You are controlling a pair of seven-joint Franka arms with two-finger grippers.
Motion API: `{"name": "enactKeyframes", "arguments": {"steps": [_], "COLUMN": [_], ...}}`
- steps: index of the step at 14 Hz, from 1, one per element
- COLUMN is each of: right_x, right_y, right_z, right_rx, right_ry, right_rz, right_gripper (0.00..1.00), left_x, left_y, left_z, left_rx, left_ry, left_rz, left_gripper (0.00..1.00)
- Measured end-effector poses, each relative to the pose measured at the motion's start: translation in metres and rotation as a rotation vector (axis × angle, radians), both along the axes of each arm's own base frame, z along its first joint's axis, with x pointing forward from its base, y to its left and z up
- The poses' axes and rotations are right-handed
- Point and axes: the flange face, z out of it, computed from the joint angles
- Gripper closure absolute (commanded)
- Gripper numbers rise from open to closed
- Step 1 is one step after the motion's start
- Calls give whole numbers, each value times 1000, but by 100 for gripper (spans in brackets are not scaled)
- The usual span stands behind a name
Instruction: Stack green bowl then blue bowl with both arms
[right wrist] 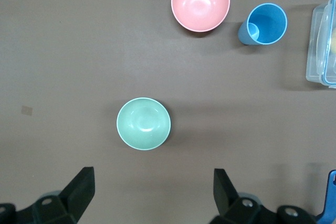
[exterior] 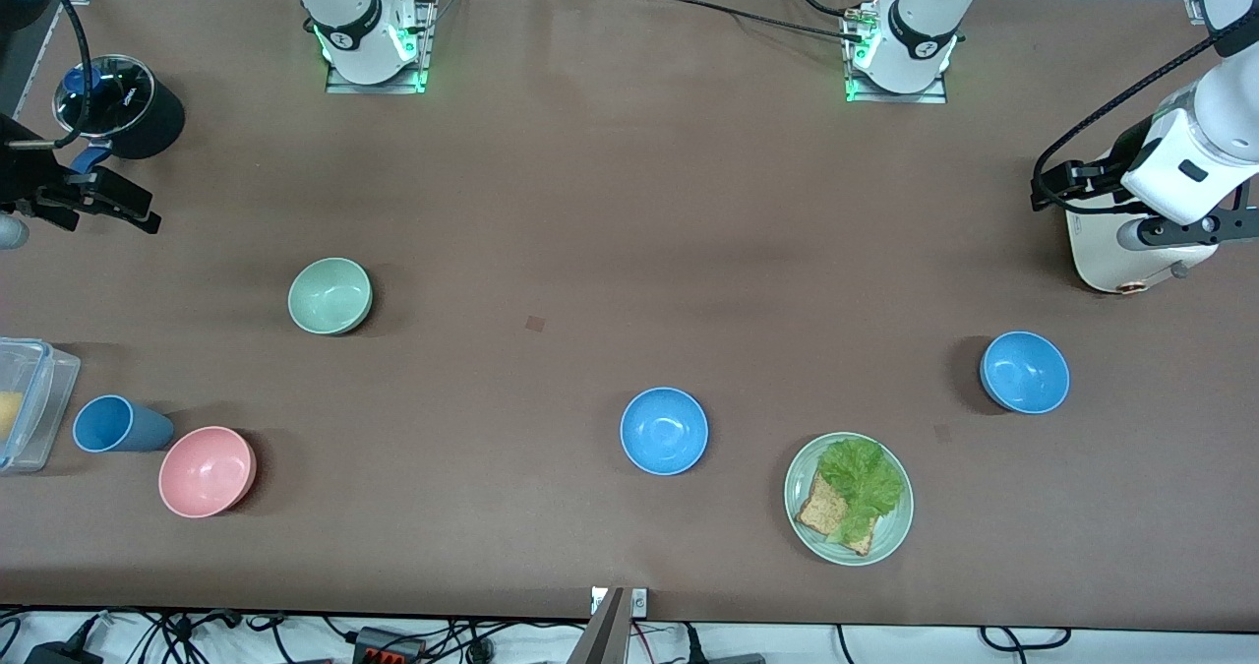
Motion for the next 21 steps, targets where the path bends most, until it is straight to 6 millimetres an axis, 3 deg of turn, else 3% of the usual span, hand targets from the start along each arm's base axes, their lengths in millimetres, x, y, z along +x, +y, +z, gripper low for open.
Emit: {"name": "enactKeyframes", "arguments": {"steps": [6,8,10,17,21], "right_x": [0,-2,-2,17,20], "right_y": [0,0,1,3,0], "right_z": [-2,-18,-57,-254,-338], "right_rx": [0,2,5,-2,-7], "right_ry": [5,38,98,250,310], "right_rz": [1,1,1,5,1], "right_gripper": [0,0,0,0,0], "left_x": [0,-1,-2,-6,-32], "left_y": [0,0,0,1,8], "left_z": [-1,-1,-2,-18,-63], "left_rx": [-4,-5,-5,-4,0], "left_ry": [5,8,17,48,-4], "left_rz": [-23,-27,-27,-25,-17], "left_gripper": [0,0,0,0,0]}}
